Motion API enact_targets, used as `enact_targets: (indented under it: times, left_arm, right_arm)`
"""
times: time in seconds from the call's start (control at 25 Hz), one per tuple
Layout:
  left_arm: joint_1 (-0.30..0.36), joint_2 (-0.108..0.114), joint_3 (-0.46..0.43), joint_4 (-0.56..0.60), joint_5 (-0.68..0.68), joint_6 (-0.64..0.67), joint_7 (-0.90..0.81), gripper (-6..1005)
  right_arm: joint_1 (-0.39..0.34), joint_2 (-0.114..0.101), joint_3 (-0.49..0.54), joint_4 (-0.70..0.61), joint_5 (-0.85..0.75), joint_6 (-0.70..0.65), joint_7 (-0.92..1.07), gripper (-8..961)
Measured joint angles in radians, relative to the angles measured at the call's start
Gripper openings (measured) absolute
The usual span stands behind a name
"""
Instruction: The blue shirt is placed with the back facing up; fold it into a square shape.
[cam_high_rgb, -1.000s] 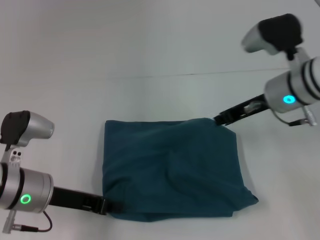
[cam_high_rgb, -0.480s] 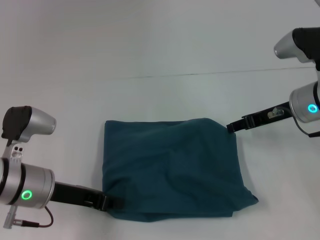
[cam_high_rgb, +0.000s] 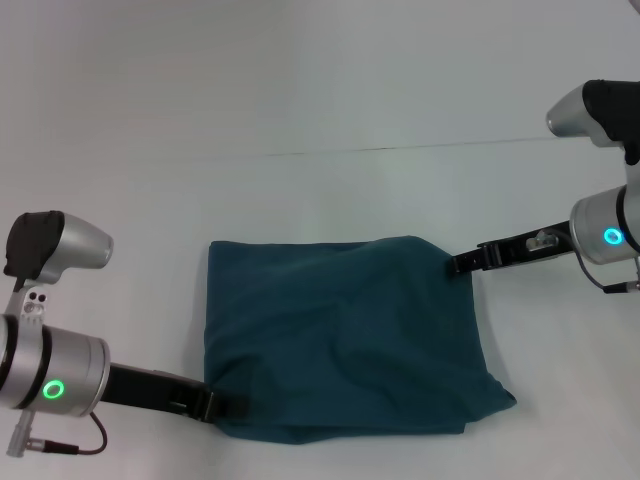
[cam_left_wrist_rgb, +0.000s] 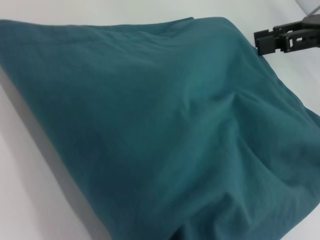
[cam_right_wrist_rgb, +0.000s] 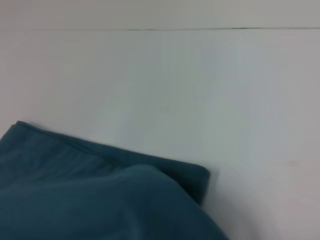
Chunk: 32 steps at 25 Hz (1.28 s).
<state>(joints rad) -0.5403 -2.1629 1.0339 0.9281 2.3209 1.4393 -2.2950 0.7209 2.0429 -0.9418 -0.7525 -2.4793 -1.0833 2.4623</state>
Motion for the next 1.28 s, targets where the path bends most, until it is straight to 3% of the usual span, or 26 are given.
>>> enact_targets:
  times: [0.52, 0.72, 1.16, 1.28]
  left_arm:
    - [0.0, 0.0, 0.0, 0.0, 0.002, 0.003, -0.001, 0]
    - [0.0, 0.0, 0.0, 0.0, 0.004, 0.003, 0.001, 0]
    - [0.0, 0.001, -0.001, 0.0, 0.008, 0.001, 0.002, 0]
    - [0.0, 0.002, -0.001, 0.0, 0.008, -0.001, 0.002, 0]
  right_arm:
    - [0.006, 0.007, 0.012, 0.083, 0.068, 0.053, -0.04, 621]
    - [0.002, 0.0, 0.014, 0.11, 0.119, 0.059, -0.075, 478]
    - [0.001, -0.014, 0.027, 0.106, 0.124, 0.055, -0.075, 41]
    - [0.004, -0.02, 0.038, 0.103, 0.124, 0.055, -0.077, 42]
